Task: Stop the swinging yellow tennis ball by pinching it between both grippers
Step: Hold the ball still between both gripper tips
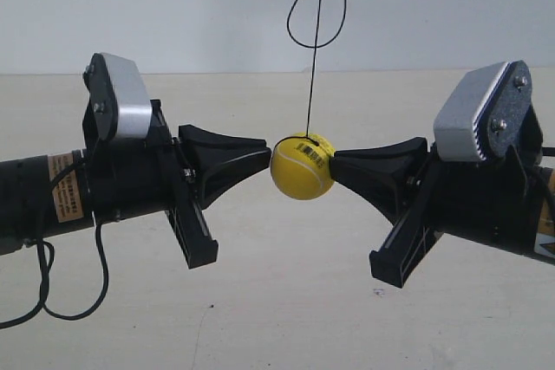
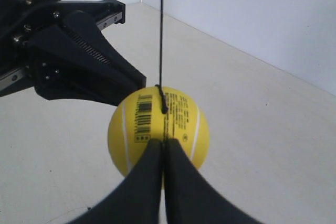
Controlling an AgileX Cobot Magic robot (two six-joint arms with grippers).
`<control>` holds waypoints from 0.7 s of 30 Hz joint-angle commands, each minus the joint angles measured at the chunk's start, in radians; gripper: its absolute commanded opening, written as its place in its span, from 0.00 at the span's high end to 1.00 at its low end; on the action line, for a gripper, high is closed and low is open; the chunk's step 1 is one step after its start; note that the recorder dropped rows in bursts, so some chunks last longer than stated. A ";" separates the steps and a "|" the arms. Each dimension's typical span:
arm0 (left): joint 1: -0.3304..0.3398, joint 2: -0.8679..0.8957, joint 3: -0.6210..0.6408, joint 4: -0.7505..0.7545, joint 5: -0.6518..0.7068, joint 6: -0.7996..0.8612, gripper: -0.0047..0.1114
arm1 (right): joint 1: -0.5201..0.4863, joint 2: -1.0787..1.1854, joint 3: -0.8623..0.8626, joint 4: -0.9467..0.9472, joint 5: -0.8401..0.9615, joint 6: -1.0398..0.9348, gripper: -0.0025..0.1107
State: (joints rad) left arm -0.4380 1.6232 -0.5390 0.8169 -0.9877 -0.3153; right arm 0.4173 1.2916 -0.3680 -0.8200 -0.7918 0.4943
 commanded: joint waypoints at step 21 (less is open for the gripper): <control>-0.002 0.006 -0.003 0.029 -0.025 -0.035 0.92 | 0.001 0.000 -0.004 0.001 -0.004 0.003 0.98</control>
State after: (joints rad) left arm -0.4380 1.6232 -0.5390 0.8308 -1.0003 -0.3335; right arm 0.4173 1.2916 -0.3680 -0.8200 -0.7918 0.4943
